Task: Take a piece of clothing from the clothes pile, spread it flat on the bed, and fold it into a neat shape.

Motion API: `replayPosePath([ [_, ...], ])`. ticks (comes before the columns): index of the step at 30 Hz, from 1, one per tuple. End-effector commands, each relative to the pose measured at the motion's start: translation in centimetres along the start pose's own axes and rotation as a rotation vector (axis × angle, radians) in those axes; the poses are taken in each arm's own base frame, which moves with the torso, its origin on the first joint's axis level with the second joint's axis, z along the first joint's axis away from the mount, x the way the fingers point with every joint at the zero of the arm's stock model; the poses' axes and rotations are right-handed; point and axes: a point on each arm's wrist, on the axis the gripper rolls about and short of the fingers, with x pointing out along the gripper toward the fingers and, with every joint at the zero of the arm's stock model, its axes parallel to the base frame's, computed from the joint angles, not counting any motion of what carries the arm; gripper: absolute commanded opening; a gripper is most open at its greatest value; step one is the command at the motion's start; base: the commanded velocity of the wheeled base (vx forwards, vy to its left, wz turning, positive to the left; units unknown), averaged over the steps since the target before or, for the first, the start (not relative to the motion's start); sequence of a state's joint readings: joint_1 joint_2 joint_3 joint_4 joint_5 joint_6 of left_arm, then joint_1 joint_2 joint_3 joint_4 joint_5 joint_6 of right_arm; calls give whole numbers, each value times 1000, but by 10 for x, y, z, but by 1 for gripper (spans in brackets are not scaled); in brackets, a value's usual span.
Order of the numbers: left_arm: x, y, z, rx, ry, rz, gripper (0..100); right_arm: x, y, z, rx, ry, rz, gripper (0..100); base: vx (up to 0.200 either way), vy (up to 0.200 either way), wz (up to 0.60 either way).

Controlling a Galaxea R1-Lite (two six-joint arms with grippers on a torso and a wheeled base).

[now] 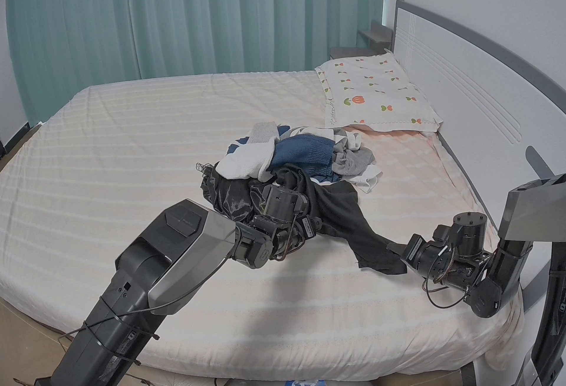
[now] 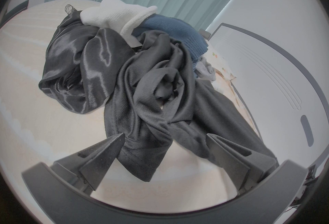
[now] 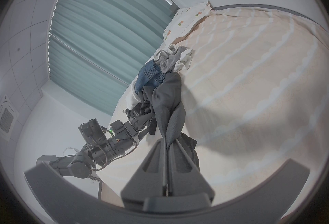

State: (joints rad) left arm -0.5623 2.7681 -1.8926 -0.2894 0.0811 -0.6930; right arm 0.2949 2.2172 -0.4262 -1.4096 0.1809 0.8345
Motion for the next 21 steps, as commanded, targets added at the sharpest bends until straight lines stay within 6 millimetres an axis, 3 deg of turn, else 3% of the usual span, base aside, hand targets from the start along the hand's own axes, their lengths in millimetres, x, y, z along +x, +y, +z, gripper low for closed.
replayPosePath([
  [1, -3, 2, 3, -3, 11, 23, 100, 0, -1, 3, 2, -13, 1, 0, 0, 0, 0],
  [11, -23, 2, 21, -23, 11, 43, 100, 0, -1, 3, 2, -13, 1, 0, 0, 0, 0],
  [21, -14, 12, 13, -18, 27, 65, 100, 0, 0, 2, 1, -9, 2, 0, 0, 0, 0],
])
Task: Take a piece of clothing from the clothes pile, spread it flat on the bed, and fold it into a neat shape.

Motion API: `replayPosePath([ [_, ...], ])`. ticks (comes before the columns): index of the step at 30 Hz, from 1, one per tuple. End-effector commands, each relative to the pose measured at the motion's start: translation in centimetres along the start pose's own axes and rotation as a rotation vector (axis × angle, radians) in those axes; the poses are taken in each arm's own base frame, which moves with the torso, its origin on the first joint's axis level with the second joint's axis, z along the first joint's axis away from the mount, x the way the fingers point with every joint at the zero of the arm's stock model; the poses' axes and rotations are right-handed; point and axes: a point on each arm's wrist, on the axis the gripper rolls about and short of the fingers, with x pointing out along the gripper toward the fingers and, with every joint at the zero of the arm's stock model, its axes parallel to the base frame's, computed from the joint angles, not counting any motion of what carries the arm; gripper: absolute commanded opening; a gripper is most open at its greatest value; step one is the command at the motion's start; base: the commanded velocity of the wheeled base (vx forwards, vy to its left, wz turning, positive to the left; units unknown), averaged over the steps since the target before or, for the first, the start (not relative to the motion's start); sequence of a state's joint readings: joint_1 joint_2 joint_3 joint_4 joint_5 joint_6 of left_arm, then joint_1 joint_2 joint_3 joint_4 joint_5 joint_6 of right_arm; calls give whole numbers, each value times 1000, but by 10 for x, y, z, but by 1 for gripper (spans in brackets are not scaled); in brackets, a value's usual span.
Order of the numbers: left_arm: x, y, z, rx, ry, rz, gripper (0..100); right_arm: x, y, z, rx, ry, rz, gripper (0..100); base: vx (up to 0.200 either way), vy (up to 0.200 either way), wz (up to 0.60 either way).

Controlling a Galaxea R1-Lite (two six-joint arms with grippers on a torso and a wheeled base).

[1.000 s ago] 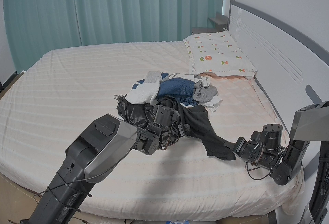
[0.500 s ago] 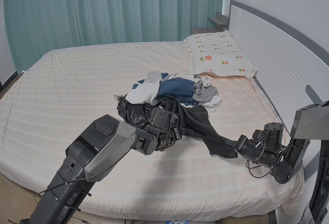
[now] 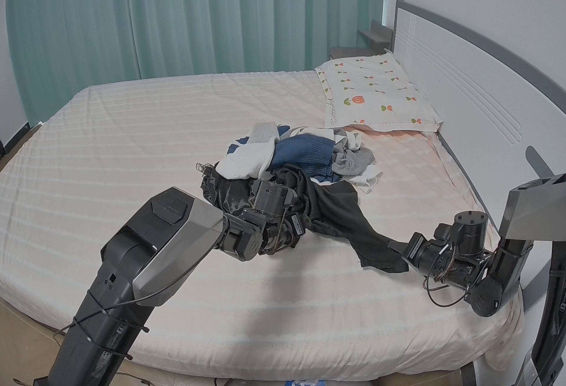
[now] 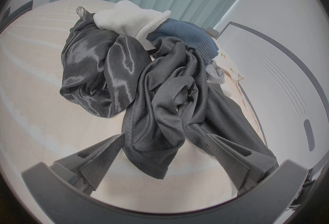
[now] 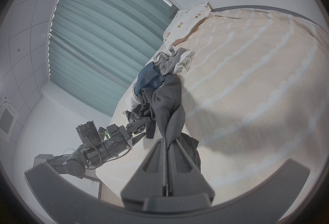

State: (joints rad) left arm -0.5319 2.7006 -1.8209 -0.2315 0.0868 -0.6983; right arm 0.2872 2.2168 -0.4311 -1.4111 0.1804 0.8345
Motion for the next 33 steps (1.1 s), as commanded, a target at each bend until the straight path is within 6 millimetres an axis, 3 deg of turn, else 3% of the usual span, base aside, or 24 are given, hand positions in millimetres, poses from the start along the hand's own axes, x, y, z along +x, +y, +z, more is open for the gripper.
replayPosePath([
  [1, 2, 1, 0, -1, -3, 0, 100, 0, 0, 0, 0, 1, 1, 0, 0, 0, 0],
  [4, 4, 2, -2, 1, -2, 1, 100, 0, 1, -1, -1, 2, 2, 0, 0, 0, 0],
  [5, 6, 3, -4, 5, 3, 5, 0, 0, 1, -1, -2, 3, 3, 0, 0, 0, 0],
  [12, 16, 11, -7, 18, -10, 35, 0, 0, 1, -2, -1, 8, 3, 0, 0, 0, 0],
  [15, 14, 14, -6, 3, -9, 51, 0, -1, 2, -2, 0, 6, 5, 0, 0, 0, 0],
  [17, 3, 13, 7, -25, -25, 49, 0, -3, 4, 0, -2, -3, 17, 0, 0, 0, 0],
  [20, -23, 8, 25, -65, -44, 41, 0, -4, 6, 0, -7, -16, 38, 0, 0, 0, 0],
  [25, -96, -2, 48, -95, -60, -16, 0, -17, 24, 0, -37, -63, 129, 0, 0, 0, 0],
  [31, -198, -4, 61, -98, -86, -223, 0, -24, 60, 23, -98, -168, 269, 0, 0, 0, 0],
  [33, -223, -5, 64, -100, -121, -275, 0, -28, 76, 31, -140, -210, 329, 0, 0, 0, 0],
])
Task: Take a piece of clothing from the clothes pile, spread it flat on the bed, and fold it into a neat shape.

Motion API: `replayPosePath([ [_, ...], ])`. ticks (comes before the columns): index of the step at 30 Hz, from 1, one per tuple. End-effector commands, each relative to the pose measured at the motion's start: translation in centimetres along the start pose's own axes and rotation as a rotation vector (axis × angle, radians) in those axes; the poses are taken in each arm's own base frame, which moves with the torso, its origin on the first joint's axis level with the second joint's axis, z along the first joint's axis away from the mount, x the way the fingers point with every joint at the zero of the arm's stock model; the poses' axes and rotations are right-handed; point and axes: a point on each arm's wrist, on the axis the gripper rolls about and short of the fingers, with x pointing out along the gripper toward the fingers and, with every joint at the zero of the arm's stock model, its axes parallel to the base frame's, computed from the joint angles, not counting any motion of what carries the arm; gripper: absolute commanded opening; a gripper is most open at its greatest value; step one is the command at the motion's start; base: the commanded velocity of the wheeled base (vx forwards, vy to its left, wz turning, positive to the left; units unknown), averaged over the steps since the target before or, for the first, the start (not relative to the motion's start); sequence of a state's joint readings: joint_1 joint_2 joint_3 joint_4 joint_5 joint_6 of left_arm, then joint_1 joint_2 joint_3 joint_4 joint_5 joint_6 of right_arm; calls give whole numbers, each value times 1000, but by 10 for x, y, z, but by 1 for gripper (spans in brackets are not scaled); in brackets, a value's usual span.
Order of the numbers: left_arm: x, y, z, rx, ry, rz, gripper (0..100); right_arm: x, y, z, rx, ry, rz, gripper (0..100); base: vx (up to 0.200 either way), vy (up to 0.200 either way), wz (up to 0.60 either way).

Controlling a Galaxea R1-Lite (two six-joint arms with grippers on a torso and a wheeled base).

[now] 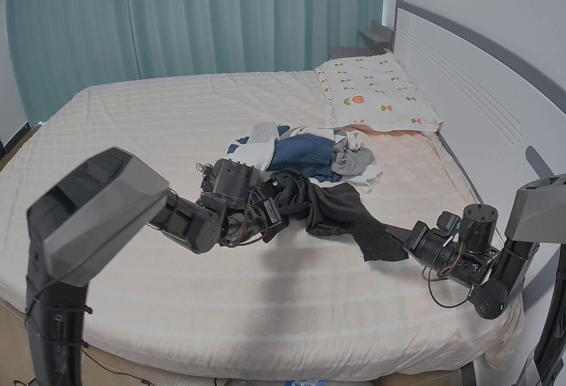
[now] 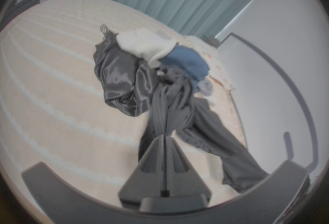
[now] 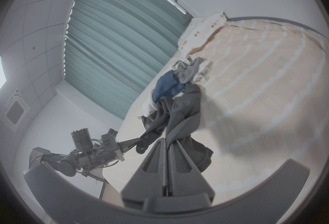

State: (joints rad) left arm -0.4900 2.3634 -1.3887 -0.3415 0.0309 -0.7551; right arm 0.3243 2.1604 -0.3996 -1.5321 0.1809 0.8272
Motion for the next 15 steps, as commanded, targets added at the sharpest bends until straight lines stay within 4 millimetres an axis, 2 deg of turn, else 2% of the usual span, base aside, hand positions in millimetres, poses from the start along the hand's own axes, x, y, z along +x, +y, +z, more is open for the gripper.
replayPosePath([
  [1, -139, -22, 35, -17, -132, -265, 0, -9, 60, 33, -110, -153, 231, 0, 0, 0, 0],
  [2, -147, -23, 36, -16, -150, -271, 0, -12, 72, 34, -122, -160, 273, 0, 0, 0, 0],
  [3, -148, -22, 35, -17, -150, -271, 0, -13, 74, 34, -125, -161, 280, 0, 0, 0, 0],
  [4, -164, -21, 35, -22, -184, -269, 0, -18, 94, 36, -143, -174, 356, 0, 0, 0, 0],
  [5, -170, -21, 36, -26, -206, -270, 0, -20, 105, 38, -154, -185, 397, 0, 0, 0, 0],
  [8, -181, -17, 32, -46, -224, -264, 0, -23, 123, 37, -178, -181, 448, 0, 0, 0, 0],
  [13, -186, -2, 17, -109, -201, -247, 0, -26, 113, 24, -208, -139, 413, 0, 0, 0, 0],
  [15, -184, 9, 3, -148, -181, -244, 0, -29, 99, 15, -193, -93, 367, 0, 0, 0, 0],
])
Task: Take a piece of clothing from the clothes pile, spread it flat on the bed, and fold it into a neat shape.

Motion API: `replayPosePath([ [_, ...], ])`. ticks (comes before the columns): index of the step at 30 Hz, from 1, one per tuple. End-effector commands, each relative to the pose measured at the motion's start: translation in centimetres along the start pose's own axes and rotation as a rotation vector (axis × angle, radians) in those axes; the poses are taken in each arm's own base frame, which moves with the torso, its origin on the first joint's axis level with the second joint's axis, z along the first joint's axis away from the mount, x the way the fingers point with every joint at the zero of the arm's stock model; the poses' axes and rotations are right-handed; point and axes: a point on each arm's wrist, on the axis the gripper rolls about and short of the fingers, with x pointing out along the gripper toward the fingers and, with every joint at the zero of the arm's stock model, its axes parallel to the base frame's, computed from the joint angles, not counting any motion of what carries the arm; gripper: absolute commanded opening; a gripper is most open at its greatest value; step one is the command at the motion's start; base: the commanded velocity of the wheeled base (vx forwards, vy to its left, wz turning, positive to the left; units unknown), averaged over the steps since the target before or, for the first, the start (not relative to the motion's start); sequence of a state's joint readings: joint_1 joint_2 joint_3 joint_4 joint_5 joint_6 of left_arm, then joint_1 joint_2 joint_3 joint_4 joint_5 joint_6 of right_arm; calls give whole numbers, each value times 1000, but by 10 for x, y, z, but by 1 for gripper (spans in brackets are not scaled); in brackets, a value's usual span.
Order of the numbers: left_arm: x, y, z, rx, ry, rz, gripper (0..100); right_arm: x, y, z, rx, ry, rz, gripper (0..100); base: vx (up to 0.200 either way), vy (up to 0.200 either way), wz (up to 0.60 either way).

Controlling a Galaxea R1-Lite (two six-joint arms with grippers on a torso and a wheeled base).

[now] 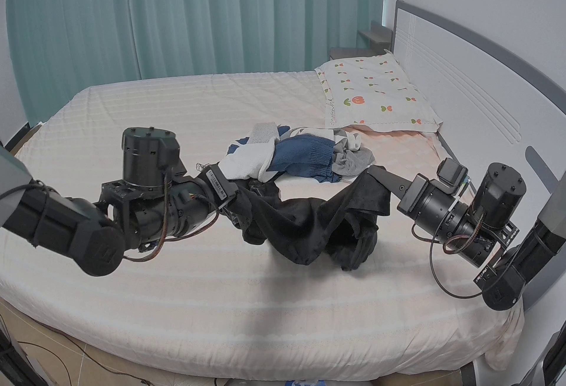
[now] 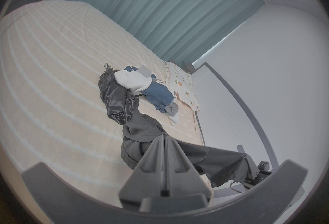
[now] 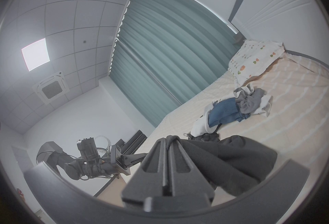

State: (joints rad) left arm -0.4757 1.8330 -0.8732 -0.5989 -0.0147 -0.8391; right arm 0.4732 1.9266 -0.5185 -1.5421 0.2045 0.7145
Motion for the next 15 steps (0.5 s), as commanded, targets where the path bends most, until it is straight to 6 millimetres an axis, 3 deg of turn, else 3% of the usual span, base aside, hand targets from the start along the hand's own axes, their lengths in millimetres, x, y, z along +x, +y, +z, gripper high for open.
replayPosePath([
  [1, -28, 8, -9, -60, -19, -25, 0, -15, 4, -10, 5, 47, -6, 0, 0, 0, 0],
  [4, -28, 13, -16, -126, -24, -53, 0, -9, -7, -19, 10, 65, -45, 0, 0, 0, 0],
  [10, -33, 19, -31, -165, 16, -66, 0, -15, -10, -29, 19, 103, -68, 0, 0, 0, 0],
  [15, -39, 29, -44, -162, 69, -65, 0, -21, -11, -29, 22, 110, -82, 0, -200, 0, 0],
])
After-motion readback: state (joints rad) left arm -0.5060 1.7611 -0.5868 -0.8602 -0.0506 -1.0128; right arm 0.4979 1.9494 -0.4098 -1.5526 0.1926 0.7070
